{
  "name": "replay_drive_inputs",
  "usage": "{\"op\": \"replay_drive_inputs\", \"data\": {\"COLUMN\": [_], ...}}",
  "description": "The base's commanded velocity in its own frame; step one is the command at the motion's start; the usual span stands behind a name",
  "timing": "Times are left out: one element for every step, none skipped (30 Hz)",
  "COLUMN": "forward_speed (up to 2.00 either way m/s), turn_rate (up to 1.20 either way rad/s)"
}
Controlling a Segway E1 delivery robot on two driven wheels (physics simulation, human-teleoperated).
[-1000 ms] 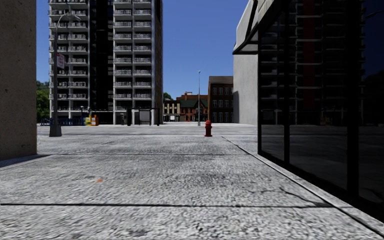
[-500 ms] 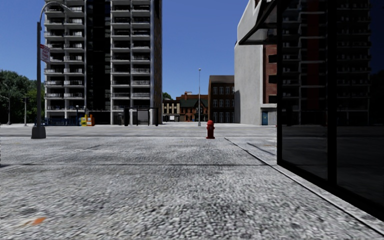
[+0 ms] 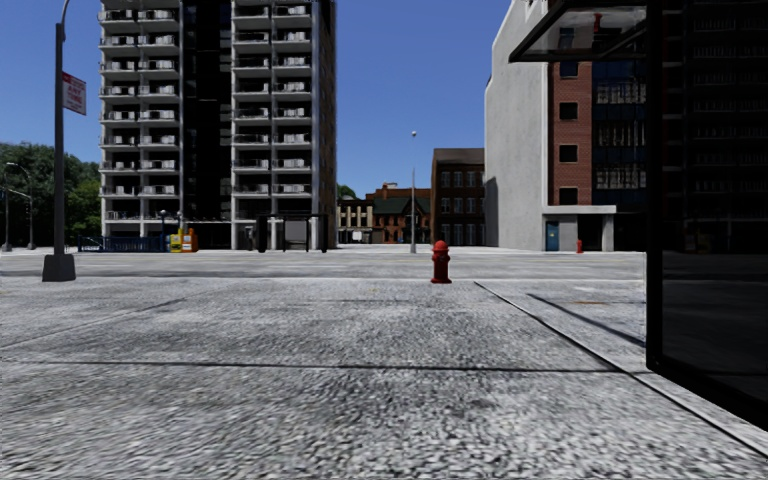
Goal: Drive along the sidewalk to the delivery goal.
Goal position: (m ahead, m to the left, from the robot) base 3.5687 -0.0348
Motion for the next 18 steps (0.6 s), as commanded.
{"op": "replay_drive_inputs", "data": {"forward_speed": [2.00, 2.00, 2.00, 2.00, 2.00, 2.00, 2.00, 2.00, 2.00, 2.00, 2.00, 2.00, 1.96, 1.96, 1.86, 1.71, 1.55, 1.55], "turn_rate": [0.00, 0.00, 0.00, 0.00, 0.00, 0.00, 0.00, 0.00, 0.00, 0.00, 0.00, 0.00, 0.00, 0.00, 0.00, 0.00, 0.00, 0.00]}}
